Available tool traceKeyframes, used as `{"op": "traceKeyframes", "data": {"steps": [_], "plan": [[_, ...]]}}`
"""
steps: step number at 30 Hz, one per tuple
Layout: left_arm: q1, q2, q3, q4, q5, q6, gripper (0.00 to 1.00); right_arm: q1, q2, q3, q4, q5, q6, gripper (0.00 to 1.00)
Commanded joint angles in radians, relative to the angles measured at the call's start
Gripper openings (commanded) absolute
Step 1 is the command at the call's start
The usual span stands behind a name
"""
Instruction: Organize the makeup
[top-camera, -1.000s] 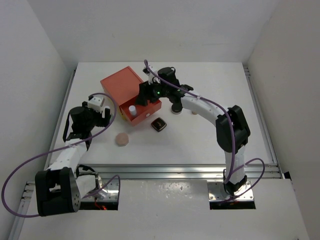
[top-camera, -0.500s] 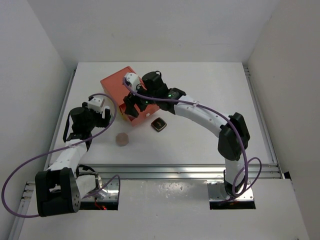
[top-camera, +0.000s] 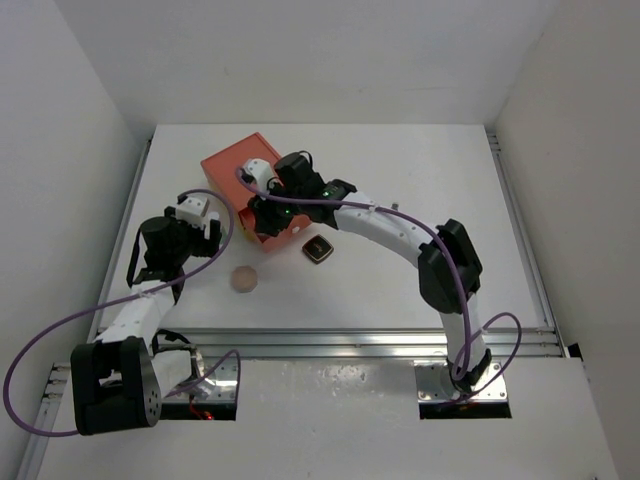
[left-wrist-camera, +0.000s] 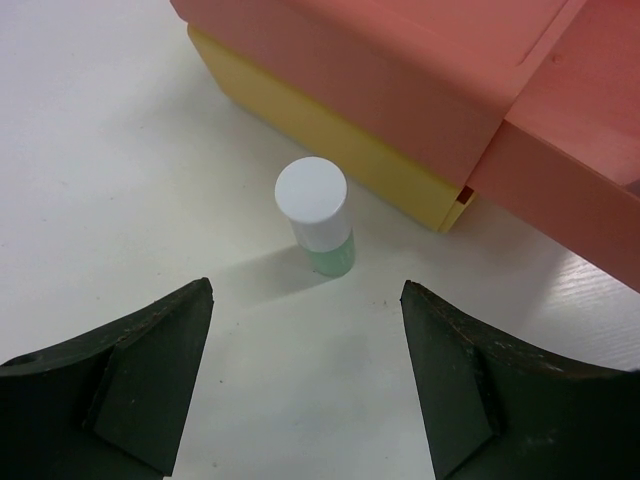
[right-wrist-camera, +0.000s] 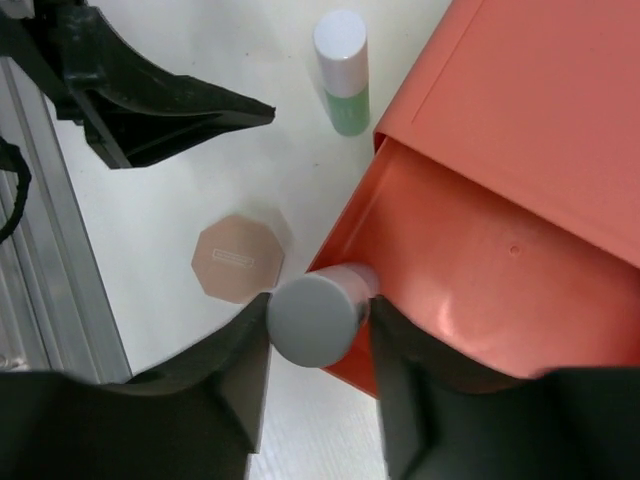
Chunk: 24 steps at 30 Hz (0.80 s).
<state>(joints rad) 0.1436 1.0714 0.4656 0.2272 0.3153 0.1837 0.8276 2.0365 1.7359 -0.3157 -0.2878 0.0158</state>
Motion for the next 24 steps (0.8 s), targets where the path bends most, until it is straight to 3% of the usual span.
{"op": "traceKeyframes", "data": {"steps": [1, 3, 9, 13, 14, 18, 20, 22, 23, 24], "plan": [[-0.007, -0.019, -0.013, 0.040, -0.001, 0.005, 0.82, 0.005, 0.005, 0.048, 0.026, 0.012, -0.005, 0.40], [-0.007, -0.028, -0.013, 0.040, -0.001, 0.005, 0.82, 0.007, 0.010, 0.054, 0.021, 0.038, 0.000, 0.24], [-0.007, -0.028, -0.013, 0.049, -0.010, 0.005, 0.83, -0.015, -0.051, -0.022, 0.069, 0.084, 0.054, 0.00], [-0.007, -0.028, -0.022, 0.049, -0.010, 0.005, 0.83, -0.082, -0.078, -0.099, 0.119, 0.021, 0.240, 0.00], [-0.007, -0.028, -0.022, 0.049, -0.010, 0.005, 0.83, -0.105, -0.079, -0.114, 0.182, 0.009, 0.362, 0.00], [-0.007, -0.028, -0.022, 0.049, -0.010, 0.005, 0.83, -0.198, -0.085, -0.226, 0.354, -0.092, 0.562, 0.00], [-0.007, -0.028, -0.022, 0.049, -0.010, -0.004, 0.83, -0.209, -0.073, -0.228, 0.365, -0.114, 0.582, 0.00], [-0.007, -0.028, -0.022, 0.049, -0.010, -0.004, 0.83, -0.228, -0.056, -0.208, 0.339, -0.131, 0.576, 0.14], [-0.007, -0.028, -0.022, 0.049, -0.010, -0.004, 0.83, -0.228, -0.052, -0.193, 0.336, -0.136, 0.576, 0.36], [-0.007, -0.028, -0.022, 0.049, -0.010, -0.004, 0.83, -0.237, -0.047, -0.188, 0.322, -0.142, 0.573, 0.44]]}}
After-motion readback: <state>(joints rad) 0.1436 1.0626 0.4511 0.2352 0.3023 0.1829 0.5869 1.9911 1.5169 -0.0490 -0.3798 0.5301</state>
